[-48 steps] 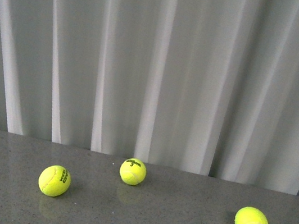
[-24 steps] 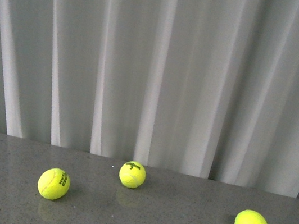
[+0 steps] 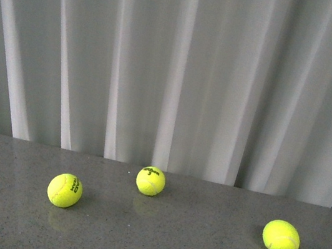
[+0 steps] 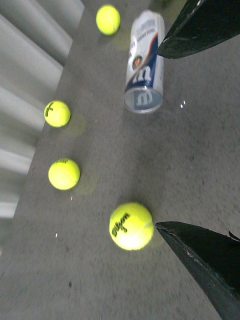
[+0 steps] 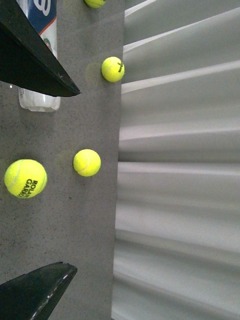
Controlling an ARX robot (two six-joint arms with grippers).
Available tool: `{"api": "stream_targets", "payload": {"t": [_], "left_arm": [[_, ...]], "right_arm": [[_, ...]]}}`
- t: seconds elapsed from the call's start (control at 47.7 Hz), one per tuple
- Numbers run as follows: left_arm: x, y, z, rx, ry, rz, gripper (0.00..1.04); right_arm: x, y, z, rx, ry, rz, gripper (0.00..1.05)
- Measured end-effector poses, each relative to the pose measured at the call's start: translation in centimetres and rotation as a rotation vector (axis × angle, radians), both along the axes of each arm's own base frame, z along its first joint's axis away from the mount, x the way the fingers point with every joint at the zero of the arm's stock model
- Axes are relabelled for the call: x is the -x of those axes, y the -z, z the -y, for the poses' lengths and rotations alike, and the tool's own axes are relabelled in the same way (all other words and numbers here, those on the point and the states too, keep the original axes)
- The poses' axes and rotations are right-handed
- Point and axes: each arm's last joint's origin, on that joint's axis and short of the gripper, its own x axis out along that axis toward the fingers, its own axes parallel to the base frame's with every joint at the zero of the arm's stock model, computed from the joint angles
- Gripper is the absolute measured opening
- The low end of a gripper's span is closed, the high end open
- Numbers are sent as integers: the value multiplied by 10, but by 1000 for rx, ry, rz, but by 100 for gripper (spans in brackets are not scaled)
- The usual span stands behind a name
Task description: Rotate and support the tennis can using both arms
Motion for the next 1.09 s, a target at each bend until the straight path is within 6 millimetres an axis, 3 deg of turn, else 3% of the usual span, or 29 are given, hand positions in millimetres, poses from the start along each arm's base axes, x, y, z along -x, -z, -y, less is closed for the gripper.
{"api": "stream_targets", "payload": {"t": [0.126,0.252,0.336,0.545,1.091], "left_arm": [[-58,-7,4,118,289,-35,98],[-109,26,16,250,488,-199,98],[-131,50,24,326,551,-297,98],[-159,84,43,401,623,-379,98],[-199,110,64,401,606,-407,98]], "right_arm": [[0,0,0,0,2,0,98],[0,0,0,0,2,0,98],[0,0,0,0,2,0,98],[0,0,0,0,2,0,98],[0,0,0,0,2,0,98]]}}
